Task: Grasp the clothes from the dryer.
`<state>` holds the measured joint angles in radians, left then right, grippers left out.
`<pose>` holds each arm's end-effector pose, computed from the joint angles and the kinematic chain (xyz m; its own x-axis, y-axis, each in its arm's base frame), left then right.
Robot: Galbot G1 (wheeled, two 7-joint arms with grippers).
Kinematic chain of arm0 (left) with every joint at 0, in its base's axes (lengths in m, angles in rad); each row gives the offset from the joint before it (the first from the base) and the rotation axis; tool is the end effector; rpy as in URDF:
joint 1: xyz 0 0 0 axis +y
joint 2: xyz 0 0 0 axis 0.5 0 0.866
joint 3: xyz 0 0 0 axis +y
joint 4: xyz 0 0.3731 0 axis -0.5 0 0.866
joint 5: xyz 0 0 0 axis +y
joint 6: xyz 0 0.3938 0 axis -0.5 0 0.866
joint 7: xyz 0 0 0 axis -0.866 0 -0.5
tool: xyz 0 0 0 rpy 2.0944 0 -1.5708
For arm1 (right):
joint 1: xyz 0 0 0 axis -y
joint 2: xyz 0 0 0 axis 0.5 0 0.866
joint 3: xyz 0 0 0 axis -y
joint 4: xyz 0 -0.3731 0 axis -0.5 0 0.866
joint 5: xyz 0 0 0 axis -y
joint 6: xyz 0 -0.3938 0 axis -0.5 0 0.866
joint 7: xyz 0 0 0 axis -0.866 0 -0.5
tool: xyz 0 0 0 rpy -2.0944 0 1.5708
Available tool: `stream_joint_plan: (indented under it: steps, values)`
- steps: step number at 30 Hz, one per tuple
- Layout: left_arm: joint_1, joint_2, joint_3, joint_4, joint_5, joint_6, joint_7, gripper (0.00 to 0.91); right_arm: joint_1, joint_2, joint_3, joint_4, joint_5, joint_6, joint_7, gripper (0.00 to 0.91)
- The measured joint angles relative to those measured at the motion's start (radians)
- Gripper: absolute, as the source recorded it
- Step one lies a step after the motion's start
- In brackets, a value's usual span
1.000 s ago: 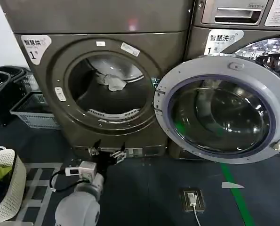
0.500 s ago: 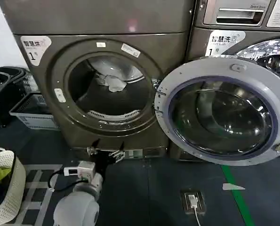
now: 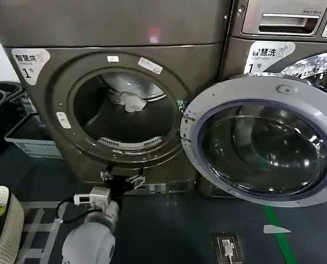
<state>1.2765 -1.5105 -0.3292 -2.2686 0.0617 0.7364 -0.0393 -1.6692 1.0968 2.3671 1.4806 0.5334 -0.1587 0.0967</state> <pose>0.2603 -0.0509 -0.1874 -0.9573 0.1110 0.2671 0.1366 0.9874 0.0794 -0.1972 -0.5226 -0.0938 0.1081 0.9480 -0.2993 0.9941 -0.1065 0.0216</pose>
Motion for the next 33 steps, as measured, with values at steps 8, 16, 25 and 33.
stream_joint_plan:
  steps: [8, 16, 25, 33]
  values:
    - [-0.002, 0.000, -0.001, 0.008, 0.000, 0.000, 0.001, 0.907, 0.001, 0.002, -0.005, -0.004, -0.001, 0.006, -0.001, 0.907]
    - [-0.003, -0.001, -0.007, 0.009, 0.003, 0.000, 0.004, 0.907, 0.004, 0.002, -0.007, -0.011, -0.003, 0.009, -0.001, 0.907]
    - [-0.002, 0.003, -0.012, 0.005, 0.003, 0.000, 0.005, 0.907, 0.002, 0.002, -0.011, -0.010, -0.003, 0.011, -0.001, 0.907]
    - [-0.009, 0.001, -0.012, 0.012, 0.000, 0.000, 0.004, 0.907, 0.005, -0.001, -0.014, -0.004, -0.003, 0.012, -0.001, 0.907]
